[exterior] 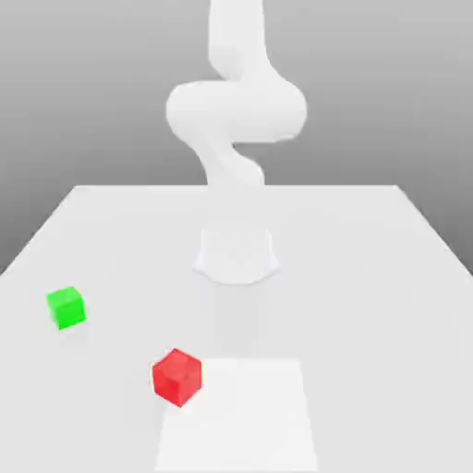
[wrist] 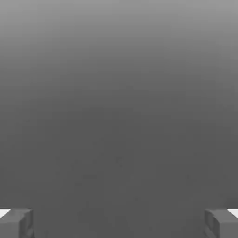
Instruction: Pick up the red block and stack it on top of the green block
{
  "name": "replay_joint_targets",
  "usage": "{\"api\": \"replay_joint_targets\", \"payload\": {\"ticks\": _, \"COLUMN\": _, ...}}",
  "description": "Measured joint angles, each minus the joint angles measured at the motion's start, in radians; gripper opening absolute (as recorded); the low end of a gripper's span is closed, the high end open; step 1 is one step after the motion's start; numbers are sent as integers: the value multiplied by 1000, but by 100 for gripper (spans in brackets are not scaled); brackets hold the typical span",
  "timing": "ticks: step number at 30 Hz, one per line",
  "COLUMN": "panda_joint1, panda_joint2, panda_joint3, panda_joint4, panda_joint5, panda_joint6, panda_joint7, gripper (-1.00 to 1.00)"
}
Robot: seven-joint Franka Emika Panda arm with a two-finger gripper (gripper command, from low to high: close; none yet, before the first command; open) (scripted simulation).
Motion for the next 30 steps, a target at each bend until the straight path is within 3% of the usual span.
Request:
{"api": "replay_joint_targets", "payload": {"ticks": 12, "panda_joint1": -146, "panda_joint2": 453, "panda_joint3": 10, "panda_joint4": -282, "panda_joint5": -42, "panda_joint6": 279, "panda_joint7": 240, "gripper": 0}}
{"api": "replay_joint_targets", "payload": {"ticks": 18, "panda_joint1": -185, "panda_joint2": 672, "panda_joint3": -18, "panda_joint4": -420, "panda_joint5": -7, "panda_joint6": 415, "panda_joint7": 317, "gripper": 0}}
{"api": "replay_joint_targets", "payload": {"ticks": 25, "panda_joint1": -190, "panda_joint2": 923, "panda_joint3": -15, "panda_joint4": -416, "panda_joint5": 17, "panda_joint6": 621, "panda_joint7": 321, "gripper": 0}}
{"api": "replay_joint_targets", "payload": {"ticks": 26, "panda_joint1": -191, "panda_joint2": 950, "panda_joint3": -14, "panda_joint4": -413, "panda_joint5": 17, "panda_joint6": 644, "panda_joint7": 321, "gripper": -100}}
{"api": "replay_joint_targets", "payload": {"ticks": 30, "panda_joint1": -191, "panda_joint2": 950, "panda_joint3": -14, "panda_joint4": -413, "panda_joint5": 16, "panda_joint6": 645, "panda_joint7": 322, "gripper": -100}}
